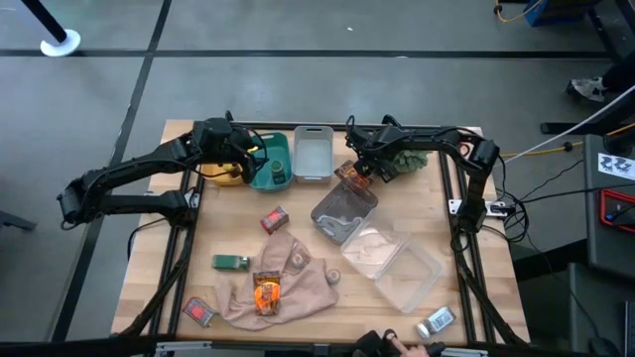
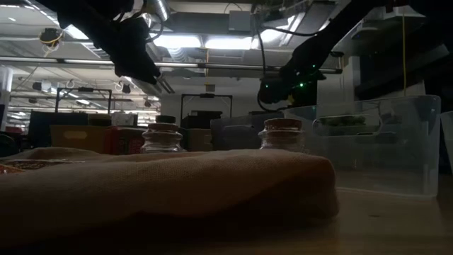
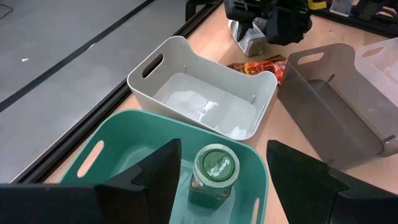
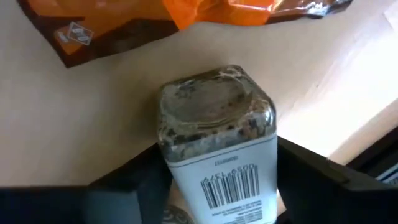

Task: Sort spices by type
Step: Put the top white seasoning bottle into the gray bin

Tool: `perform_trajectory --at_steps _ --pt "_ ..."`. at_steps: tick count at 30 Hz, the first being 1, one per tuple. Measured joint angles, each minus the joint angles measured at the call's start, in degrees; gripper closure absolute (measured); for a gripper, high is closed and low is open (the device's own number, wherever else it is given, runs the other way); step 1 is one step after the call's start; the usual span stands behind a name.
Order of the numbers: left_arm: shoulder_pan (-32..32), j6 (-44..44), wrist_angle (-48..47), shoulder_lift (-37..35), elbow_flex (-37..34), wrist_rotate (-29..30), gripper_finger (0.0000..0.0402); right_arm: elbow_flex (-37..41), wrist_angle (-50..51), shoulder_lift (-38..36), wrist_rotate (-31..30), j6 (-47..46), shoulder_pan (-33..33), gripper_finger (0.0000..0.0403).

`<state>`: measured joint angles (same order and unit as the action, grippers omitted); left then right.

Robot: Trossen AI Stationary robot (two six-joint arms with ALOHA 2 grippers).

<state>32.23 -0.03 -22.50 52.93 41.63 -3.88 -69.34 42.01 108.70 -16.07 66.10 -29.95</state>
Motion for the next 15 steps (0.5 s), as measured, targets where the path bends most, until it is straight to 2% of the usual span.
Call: perform_trajectory --at_steps 3,9,15 --pt "-0.01 0.0 0.02 0.0 0.0 0.02 0.018 -0.07 -0.31 -0.06 -0.7 -1.31 0.0 0.0197" --pt "0.0 -0.24 0.29 0.0 0.0 0.02 0.018 -0.86 0.72 -0.04 -1.76 -4.75 0.02 0.0197" --pt "0.0 -0.24 1.11 0.0 0.0 0.02 0.018 -7.16 5.37 -0.04 -0.8 -9.09 0.41 0.0197"
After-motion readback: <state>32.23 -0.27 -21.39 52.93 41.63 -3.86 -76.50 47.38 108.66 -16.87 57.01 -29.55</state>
